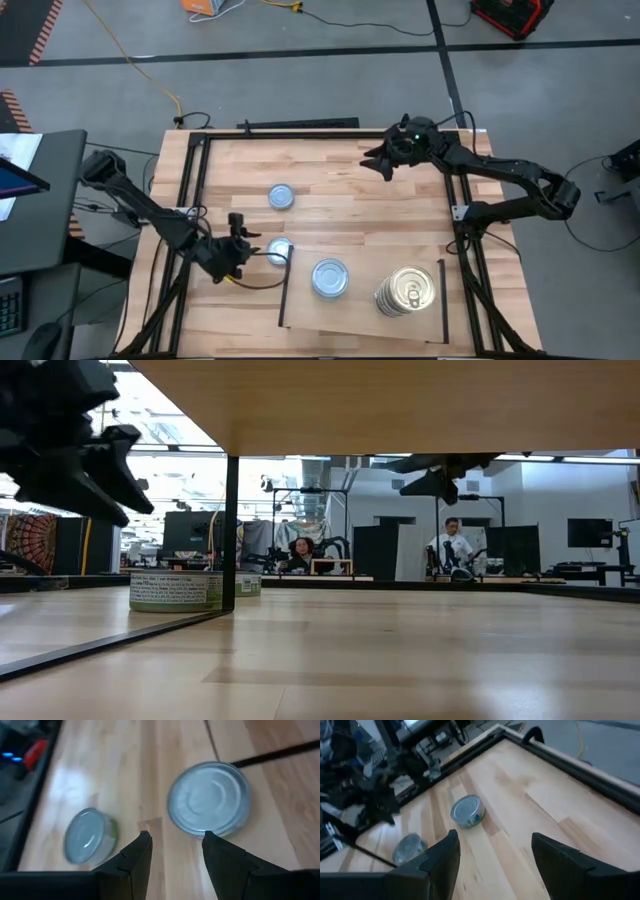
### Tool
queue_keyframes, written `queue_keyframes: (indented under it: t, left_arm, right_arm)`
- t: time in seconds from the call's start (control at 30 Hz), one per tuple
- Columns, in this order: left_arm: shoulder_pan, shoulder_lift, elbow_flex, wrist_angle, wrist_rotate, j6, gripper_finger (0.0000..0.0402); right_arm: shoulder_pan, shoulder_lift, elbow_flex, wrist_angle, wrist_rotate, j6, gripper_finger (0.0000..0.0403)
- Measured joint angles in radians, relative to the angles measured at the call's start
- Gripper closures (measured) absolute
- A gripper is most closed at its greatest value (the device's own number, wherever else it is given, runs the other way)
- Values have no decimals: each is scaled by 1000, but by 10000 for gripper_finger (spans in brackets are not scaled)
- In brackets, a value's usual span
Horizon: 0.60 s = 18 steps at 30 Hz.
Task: Stack canned seafood by type on shelf
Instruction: Stack the green tuna can on the top of the green tuna cans on the shelf
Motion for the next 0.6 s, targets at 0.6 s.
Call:
queue_keyframes:
  t: [0.6]
  left_arm:
    - [29, 230, 0, 141, 104, 564, 237]
  right_arm:
    - [113, 0, 0, 228, 3, 20, 133]
